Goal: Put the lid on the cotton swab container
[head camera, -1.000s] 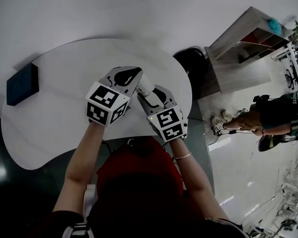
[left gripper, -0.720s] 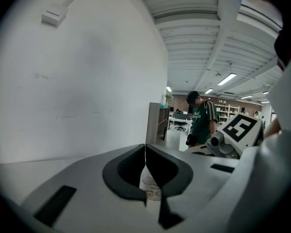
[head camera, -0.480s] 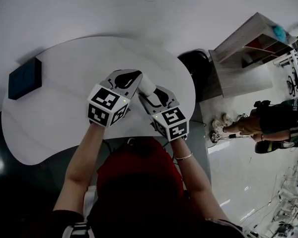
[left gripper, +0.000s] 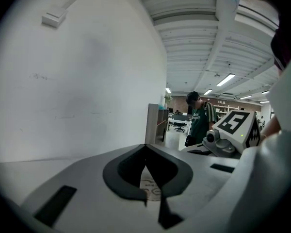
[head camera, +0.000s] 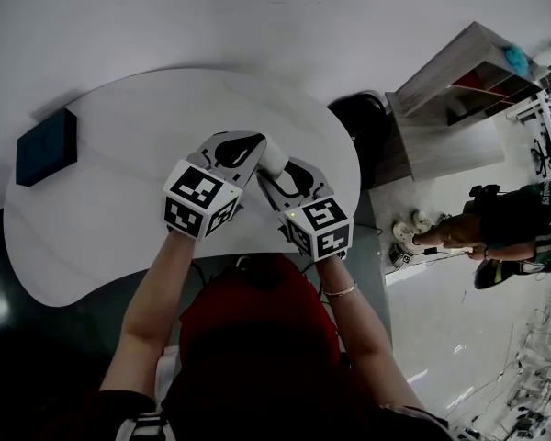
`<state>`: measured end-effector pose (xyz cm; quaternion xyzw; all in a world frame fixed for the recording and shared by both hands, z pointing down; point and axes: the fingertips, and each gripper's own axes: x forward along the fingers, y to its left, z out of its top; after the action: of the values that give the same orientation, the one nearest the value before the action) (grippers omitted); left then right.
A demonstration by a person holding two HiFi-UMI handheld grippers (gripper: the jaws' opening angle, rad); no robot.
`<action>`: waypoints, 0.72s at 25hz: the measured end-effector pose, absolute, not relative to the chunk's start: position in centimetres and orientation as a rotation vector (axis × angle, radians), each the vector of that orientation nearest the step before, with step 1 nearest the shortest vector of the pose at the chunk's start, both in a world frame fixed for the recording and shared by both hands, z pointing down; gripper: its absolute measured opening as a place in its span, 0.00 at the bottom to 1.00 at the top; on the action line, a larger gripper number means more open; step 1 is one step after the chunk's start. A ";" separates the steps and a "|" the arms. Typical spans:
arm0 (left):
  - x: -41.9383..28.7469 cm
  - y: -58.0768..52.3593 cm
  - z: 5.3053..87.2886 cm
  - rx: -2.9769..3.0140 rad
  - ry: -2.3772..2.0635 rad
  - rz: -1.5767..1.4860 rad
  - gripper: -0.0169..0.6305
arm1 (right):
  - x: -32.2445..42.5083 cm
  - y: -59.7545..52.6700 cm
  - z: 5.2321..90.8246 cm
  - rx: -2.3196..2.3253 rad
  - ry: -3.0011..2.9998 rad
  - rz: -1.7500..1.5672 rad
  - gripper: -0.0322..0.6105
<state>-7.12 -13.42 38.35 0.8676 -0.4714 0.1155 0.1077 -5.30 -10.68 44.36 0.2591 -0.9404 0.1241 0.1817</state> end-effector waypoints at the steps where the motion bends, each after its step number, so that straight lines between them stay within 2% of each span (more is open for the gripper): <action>1: -7.1 -13.4 38.2 2.553 -1.384 0.329 0.06 | -5.2 -10.7 44.2 0.734 -2.661 0.349 0.37; 18: -4.5 -12.9 38.4 2.593 -1.366 0.376 0.06 | -4.6 -10.7 44.0 0.728 -2.669 0.344 0.37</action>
<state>-4.52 -12.92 38.41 0.8737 -0.4602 0.1268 0.0936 -4.56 -10.74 44.00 0.2571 -0.9424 0.1213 0.1762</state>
